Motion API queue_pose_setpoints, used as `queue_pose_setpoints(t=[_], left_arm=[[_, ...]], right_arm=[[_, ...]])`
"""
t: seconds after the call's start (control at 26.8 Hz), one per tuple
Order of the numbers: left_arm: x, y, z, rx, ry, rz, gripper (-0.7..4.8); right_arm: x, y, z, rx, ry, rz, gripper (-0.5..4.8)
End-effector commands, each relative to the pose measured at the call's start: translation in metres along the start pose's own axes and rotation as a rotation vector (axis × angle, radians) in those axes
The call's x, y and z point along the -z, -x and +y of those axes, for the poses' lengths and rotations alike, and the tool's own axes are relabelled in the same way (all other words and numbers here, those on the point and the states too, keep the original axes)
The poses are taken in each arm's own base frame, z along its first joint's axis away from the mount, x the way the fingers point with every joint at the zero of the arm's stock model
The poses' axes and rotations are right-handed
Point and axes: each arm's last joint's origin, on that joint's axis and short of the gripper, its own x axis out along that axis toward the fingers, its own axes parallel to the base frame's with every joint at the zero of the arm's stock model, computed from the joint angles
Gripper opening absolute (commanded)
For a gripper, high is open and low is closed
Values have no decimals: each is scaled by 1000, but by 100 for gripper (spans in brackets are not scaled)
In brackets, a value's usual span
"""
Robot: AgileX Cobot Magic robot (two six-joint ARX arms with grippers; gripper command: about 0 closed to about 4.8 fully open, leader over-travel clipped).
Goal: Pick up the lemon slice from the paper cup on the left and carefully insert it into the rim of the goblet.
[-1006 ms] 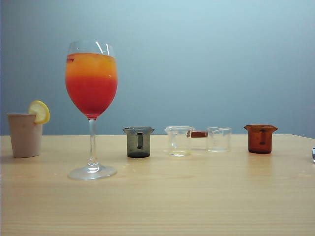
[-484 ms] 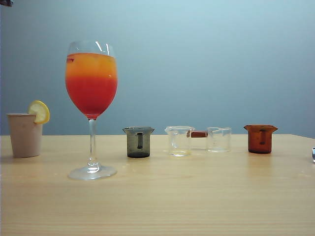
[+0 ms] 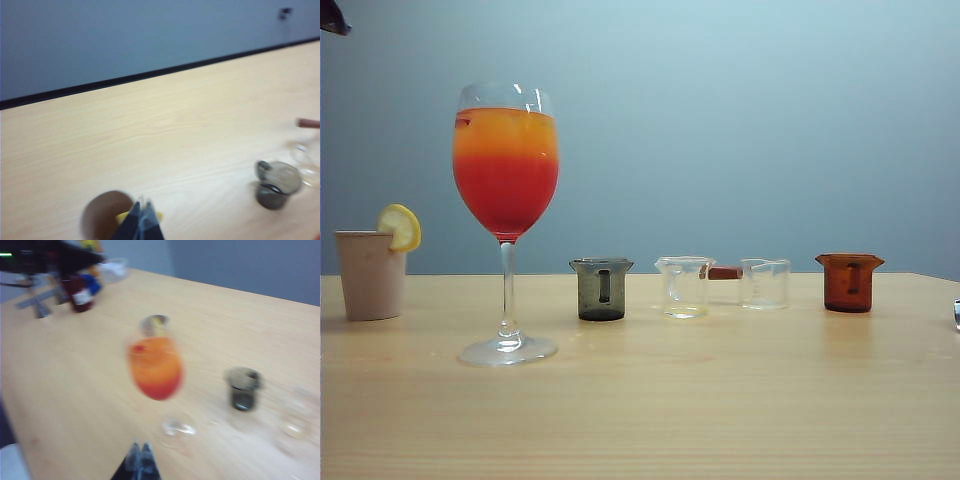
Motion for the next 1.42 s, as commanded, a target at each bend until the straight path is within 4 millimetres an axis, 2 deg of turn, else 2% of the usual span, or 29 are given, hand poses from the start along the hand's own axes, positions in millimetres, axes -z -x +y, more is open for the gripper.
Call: queue_pose_setpoints(t=[0.04,0.3,0.6,0.89,1.12,1.16,1.42], left_arm=[[1,-4,-1,78,-48,1,-6],[11,-18,9,91,-124,58,-6],[22,-27,42,113,-97,81,-6],[23,-57,60,208,-201,126,-6],[33,-77,67,328,-326,96,-5],[35,-80,67,346,-347,90,0],[49,-92,72,391,-345,104,133]], right_arm=[[-6,-8,9,-45,8,-57,-2],[-8,-10,13,-73,10,-81,-2],[-7,-10,13,-74,11,-69,-2],[-4,-10,14,-115,12,-40,-2],[-4,-10,14,-115,12,-40,-2],[-5,-10,14,-115,12,-40,-2],[-4,-10,14,-115,12,-39,-2]])
